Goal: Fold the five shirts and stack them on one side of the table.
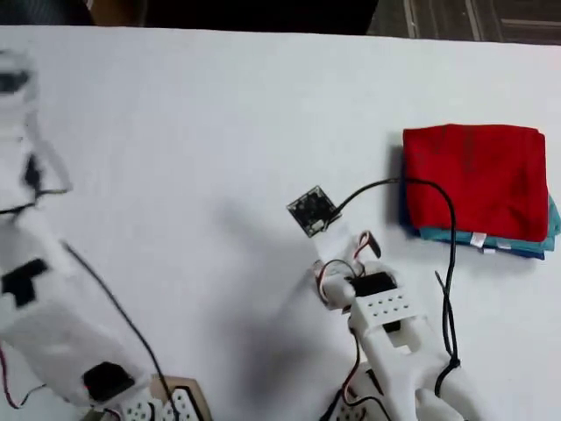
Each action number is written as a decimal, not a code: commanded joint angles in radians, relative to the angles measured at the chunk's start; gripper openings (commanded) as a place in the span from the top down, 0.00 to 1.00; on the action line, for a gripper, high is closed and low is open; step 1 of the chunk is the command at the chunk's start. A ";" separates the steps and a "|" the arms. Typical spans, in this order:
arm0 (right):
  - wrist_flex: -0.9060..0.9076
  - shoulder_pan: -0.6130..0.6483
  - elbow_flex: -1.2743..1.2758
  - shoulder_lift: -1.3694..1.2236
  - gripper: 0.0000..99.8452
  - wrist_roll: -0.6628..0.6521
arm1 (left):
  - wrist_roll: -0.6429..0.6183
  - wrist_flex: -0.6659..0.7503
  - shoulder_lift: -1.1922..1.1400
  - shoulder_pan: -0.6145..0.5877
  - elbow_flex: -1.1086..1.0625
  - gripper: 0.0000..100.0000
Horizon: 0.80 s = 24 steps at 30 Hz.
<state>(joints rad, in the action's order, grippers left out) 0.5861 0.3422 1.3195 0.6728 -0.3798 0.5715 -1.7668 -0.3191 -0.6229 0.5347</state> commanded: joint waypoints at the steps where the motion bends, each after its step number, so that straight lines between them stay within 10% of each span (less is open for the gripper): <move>1: -0.018 -0.008 -0.005 -0.004 0.64 -0.002 | -0.005 -0.018 0.250 0.218 -0.010 0.98; 15: -0.018 -0.008 -0.005 -0.004 0.64 -0.002 | -0.002 0.058 0.594 0.643 -0.004 0.97; 24: -0.010 -0.013 -0.005 0.005 0.64 0.005 | 0.002 -0.006 0.534 0.606 -0.013 0.97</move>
<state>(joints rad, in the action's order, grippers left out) 0.5861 0.3422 1.3195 0.6728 -0.3798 0.5715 -1.7499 0.2240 0.0077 0.5194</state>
